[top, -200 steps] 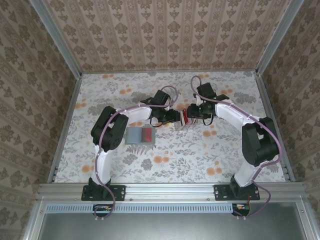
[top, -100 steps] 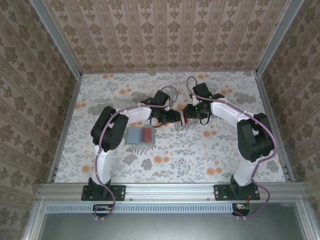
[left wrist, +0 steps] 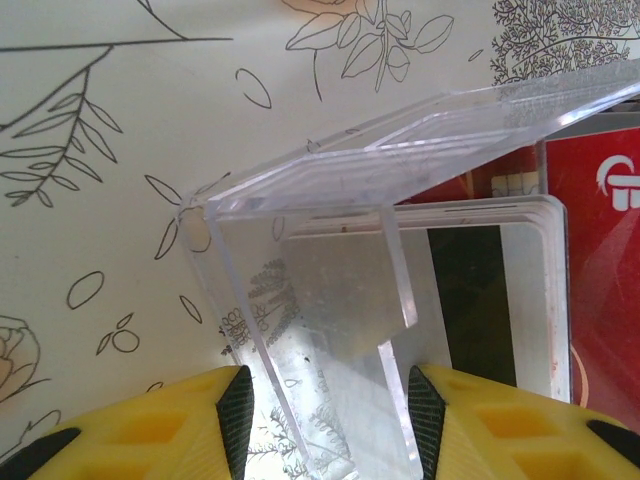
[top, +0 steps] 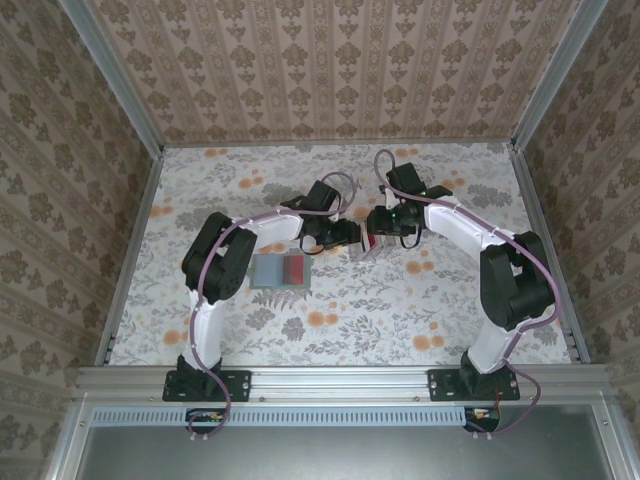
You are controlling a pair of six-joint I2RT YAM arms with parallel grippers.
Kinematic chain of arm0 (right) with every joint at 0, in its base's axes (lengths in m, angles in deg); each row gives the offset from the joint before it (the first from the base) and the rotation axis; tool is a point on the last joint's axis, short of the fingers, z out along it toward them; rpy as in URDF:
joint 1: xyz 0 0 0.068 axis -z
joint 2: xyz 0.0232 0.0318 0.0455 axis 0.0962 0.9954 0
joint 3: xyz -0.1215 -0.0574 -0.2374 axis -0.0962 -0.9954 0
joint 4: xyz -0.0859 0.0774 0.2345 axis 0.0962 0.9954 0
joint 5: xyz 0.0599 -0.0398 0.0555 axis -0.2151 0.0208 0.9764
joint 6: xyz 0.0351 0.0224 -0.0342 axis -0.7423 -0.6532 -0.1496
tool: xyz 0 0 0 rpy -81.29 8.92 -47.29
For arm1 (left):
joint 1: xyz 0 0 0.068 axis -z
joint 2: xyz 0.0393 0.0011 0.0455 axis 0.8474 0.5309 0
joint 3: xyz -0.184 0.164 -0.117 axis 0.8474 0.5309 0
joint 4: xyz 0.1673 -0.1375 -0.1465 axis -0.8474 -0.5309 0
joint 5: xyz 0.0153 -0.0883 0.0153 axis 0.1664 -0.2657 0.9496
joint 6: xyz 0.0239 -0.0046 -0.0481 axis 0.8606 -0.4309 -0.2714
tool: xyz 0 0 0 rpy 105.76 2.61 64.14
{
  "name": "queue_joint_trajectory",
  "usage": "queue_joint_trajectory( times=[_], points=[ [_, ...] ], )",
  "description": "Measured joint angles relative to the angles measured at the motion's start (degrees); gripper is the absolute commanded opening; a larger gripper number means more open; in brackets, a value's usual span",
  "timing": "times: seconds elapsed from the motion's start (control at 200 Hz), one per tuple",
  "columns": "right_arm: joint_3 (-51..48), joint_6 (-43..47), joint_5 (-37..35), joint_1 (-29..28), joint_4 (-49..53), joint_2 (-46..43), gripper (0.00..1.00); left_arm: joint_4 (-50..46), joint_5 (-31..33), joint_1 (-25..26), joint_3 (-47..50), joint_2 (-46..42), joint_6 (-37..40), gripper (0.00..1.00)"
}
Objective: Put the credit cards into the card holder
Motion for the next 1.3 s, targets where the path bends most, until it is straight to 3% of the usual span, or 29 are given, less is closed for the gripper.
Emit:
queue_joint_trajectory(
  times=[0.21,0.46,0.625,1.135,1.185,1.3],
  points=[
    [0.3,0.0,-0.2,0.0,0.4,0.0,0.32,0.0,0.0,0.0,0.0,0.0,0.0,0.48],
    [0.7,0.7,-0.7,0.0,0.9,0.0,0.08,0.0,0.0,0.0,0.0,0.0,0.0,0.48],
    [0.8,1.1,-1.7,0.9,1.4,0.0,0.0,0.0,0.0,0.0,0.0,0.0,0.0,0.48],
    [0.4,1.1,-1.8,4.5,1.7,-1.5,0.01,0.0,0.0,0.0,0.0,0.0,0.0,0.48],
    [0.1,1.1,-1.8,4.7,1.7,-1.5,0.06,0.0,0.0,0.0,0.0,0.0,0.0,0.48],
    [0.0,1.2,-2.4,4.9,1.9,-1.5,0.28,0.0,0.0,0.0,0.0,0.0,0.0,0.48]
  ],
)
